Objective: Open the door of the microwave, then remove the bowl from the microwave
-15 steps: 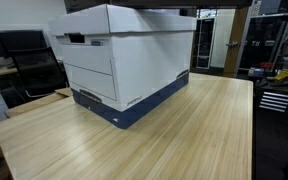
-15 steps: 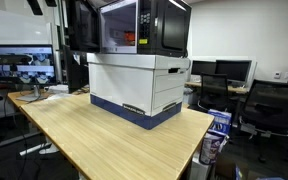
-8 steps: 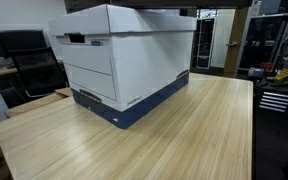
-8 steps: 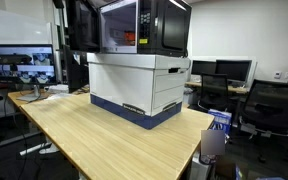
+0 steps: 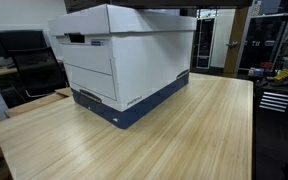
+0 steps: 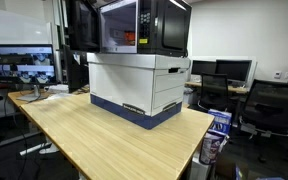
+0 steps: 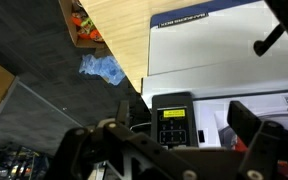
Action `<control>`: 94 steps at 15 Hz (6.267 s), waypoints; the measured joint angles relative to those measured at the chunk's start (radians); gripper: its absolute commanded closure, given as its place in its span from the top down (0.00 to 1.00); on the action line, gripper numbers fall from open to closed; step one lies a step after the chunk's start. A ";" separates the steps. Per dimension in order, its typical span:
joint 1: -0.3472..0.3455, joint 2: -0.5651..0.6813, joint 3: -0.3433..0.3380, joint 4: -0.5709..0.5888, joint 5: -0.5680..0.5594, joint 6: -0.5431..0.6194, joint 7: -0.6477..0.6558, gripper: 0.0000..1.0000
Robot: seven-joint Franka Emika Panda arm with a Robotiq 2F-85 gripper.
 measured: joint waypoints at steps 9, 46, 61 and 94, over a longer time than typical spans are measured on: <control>0.064 0.040 0.003 -0.002 0.182 0.105 -0.018 1.00; 0.112 -0.053 0.137 -0.155 0.178 0.014 -0.202 1.00; 0.395 -0.173 0.224 -0.221 0.255 0.061 -0.204 1.00; 0.272 -0.029 -0.017 -0.120 0.132 0.229 -0.451 1.00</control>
